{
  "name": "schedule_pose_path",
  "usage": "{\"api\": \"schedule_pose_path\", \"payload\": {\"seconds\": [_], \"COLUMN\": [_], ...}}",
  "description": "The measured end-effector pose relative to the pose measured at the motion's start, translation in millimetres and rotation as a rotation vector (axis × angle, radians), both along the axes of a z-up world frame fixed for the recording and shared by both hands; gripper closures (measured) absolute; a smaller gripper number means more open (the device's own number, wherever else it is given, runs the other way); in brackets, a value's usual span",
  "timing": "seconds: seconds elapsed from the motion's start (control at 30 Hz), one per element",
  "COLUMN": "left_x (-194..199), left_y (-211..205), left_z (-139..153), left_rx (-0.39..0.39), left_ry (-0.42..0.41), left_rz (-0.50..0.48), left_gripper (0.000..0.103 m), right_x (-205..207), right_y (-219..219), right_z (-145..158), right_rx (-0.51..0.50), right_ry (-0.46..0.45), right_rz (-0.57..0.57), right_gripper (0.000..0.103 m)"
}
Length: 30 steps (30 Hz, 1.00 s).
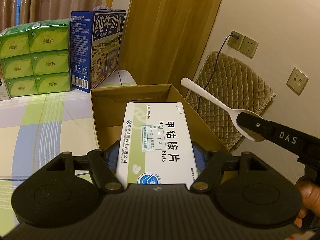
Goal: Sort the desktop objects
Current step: 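Lower both items into the cardboard box and open both tools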
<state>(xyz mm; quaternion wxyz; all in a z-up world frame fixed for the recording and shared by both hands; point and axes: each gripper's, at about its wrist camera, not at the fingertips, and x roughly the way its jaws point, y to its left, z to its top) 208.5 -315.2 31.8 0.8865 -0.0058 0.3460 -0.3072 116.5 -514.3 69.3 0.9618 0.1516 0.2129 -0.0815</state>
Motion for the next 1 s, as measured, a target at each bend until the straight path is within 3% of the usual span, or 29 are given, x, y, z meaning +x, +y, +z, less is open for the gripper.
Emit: {"api": "schedule_pose_path", "payload": {"seconds": [0.43, 1.0], "left_x": [23.3, 19.2], "left_y": [-4.9, 9.7], "left_z": [-17.1, -15.1], "left_rx": [-0.005, 0.007], "left_ry": [0.045, 0.023], "left_rz": [0.018, 0.030], "left_gripper": [0.033, 0.032], "right_x": [22.4, 22.3], "right_y": [-4.1, -2.2], "right_z": [-5.9, -15.5], "right_rx": [0.021, 0.050], "right_ry": [0.015, 0.030], "right_rz": [-0.004, 0.006], "right_gripper": [0.099, 0.098]}}
